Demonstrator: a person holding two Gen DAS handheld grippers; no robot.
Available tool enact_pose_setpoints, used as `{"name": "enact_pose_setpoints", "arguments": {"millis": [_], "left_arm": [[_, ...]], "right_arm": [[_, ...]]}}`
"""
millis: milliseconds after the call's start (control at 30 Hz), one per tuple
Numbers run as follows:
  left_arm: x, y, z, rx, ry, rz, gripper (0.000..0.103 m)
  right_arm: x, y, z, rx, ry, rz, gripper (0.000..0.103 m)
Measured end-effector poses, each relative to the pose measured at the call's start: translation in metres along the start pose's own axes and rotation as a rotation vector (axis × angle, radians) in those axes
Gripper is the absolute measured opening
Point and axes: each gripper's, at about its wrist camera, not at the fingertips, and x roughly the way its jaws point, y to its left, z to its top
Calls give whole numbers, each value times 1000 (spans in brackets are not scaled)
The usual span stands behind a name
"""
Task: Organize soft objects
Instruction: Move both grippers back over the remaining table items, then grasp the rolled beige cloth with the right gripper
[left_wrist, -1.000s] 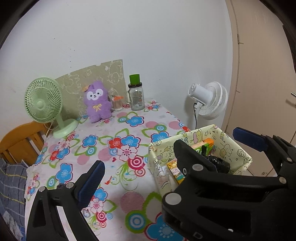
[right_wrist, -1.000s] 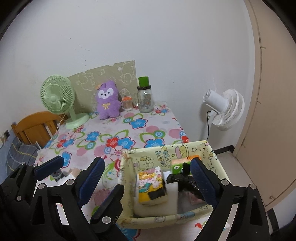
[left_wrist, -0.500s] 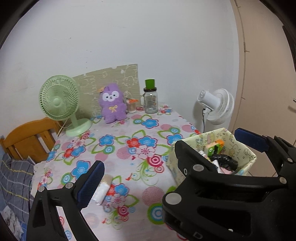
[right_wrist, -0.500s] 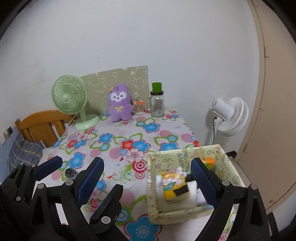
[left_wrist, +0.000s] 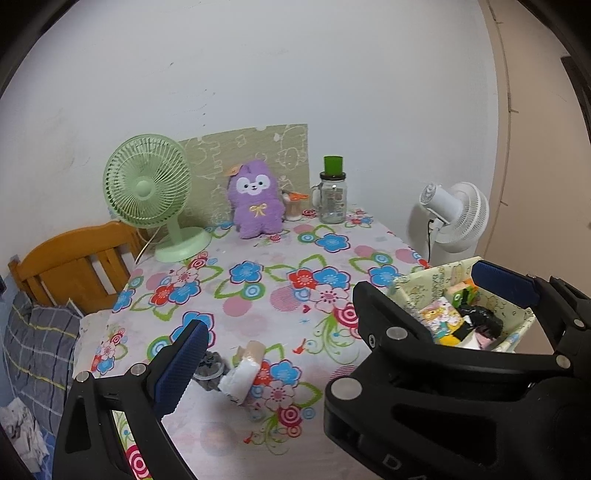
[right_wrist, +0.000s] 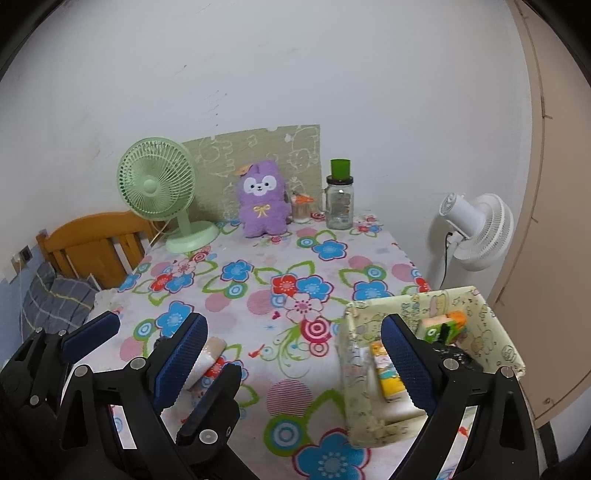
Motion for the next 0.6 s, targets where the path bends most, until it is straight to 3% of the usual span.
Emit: {"name": "enact_pose_setpoints", "arguments": {"millis": [267, 600], "left_arm": [[12, 26, -10, -28, 22, 27, 100], [42, 60, -27, -84, 84, 62, 100]], "right_arm": [[20, 25, -6, -23, 6, 18, 97], [55, 50, -17, -60, 73, 66, 97]]}}
